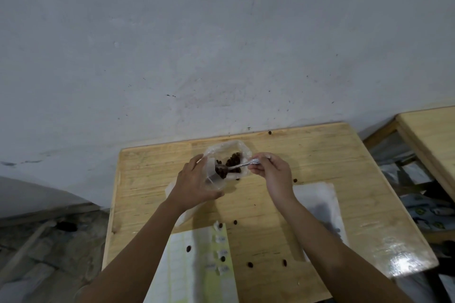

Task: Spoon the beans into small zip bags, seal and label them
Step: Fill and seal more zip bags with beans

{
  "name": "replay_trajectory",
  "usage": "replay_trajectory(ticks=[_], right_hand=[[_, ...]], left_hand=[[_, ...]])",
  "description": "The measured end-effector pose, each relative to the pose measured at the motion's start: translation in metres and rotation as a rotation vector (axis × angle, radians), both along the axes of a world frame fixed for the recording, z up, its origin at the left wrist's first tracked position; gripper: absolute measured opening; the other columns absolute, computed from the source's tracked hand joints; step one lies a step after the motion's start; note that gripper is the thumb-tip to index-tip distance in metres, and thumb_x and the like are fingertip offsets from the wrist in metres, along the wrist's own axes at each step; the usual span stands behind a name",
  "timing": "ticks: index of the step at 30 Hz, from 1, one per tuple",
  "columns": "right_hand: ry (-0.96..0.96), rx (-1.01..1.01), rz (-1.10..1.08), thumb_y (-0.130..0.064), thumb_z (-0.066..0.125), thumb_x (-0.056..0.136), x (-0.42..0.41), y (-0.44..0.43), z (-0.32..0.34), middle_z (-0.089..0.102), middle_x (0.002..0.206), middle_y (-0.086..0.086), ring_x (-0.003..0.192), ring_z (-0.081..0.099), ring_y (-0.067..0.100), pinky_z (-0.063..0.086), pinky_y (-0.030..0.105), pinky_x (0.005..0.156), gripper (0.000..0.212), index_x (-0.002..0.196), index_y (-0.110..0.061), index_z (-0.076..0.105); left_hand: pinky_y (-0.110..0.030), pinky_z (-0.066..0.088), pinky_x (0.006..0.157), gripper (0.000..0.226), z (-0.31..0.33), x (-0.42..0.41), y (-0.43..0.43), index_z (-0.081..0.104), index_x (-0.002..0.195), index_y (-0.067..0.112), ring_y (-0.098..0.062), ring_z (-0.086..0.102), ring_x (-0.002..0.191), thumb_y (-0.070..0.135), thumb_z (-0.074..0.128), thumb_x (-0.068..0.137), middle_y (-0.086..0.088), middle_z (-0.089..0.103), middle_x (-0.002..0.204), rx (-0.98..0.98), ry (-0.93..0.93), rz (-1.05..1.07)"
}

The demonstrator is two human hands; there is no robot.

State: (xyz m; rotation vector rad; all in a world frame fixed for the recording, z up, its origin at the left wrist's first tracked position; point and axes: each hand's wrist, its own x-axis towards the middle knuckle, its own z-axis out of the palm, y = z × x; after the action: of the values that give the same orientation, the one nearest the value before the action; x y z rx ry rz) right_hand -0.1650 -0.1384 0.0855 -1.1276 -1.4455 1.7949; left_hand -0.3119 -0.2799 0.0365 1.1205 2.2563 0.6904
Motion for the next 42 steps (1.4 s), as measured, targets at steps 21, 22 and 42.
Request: replay_trajectory(ticks=[21, 22, 42], right_hand=[[-0.149, 0.259, -0.154, -0.009, 0.045, 0.097, 0.003, -0.009, -0.039, 0.065, 0.082, -0.003, 0.081, 0.063, 0.020, 0.052, 0.027, 0.078, 0.024, 0.085, -0.019, 0.063], [-0.147, 0.179, -0.196, -0.008, 0.044, 0.097, 0.003, -0.008, -0.042, 0.065, 0.081, 0.000, 0.081, 0.063, 0.022, 0.052, 0.027, 0.075, 0.025, 0.082, -0.017, 0.063], [-0.040, -0.380, -0.355, -0.004, 0.046, 0.095, -0.009, 0.006, -0.029, 0.064, 0.080, 0.011, 0.067, 0.064, 0.016, 0.054, 0.016, 0.056, 0.024, 0.078, -0.005, 0.063]], left_hand=[[-0.034, 0.022, 0.114, 0.111, 0.005, 0.008, -0.013, 0.028, 0.145, 0.019, -0.009, 0.021, 0.136, 0.073, 0.061, 0.054, 0.009, 0.021, 0.150, 0.159, 0.001, -0.022], [-0.035, 0.022, 0.114, 0.110, 0.004, 0.008, -0.014, 0.028, 0.145, 0.019, -0.009, 0.021, 0.136, 0.072, 0.063, 0.054, 0.010, 0.021, 0.150, 0.158, -0.006, -0.023], [-0.039, 0.023, 0.114, 0.110, -0.006, 0.006, -0.019, 0.021, 0.147, 0.027, -0.013, 0.019, 0.138, 0.060, 0.077, 0.059, 0.009, 0.016, 0.152, 0.079, -0.085, -0.036]])
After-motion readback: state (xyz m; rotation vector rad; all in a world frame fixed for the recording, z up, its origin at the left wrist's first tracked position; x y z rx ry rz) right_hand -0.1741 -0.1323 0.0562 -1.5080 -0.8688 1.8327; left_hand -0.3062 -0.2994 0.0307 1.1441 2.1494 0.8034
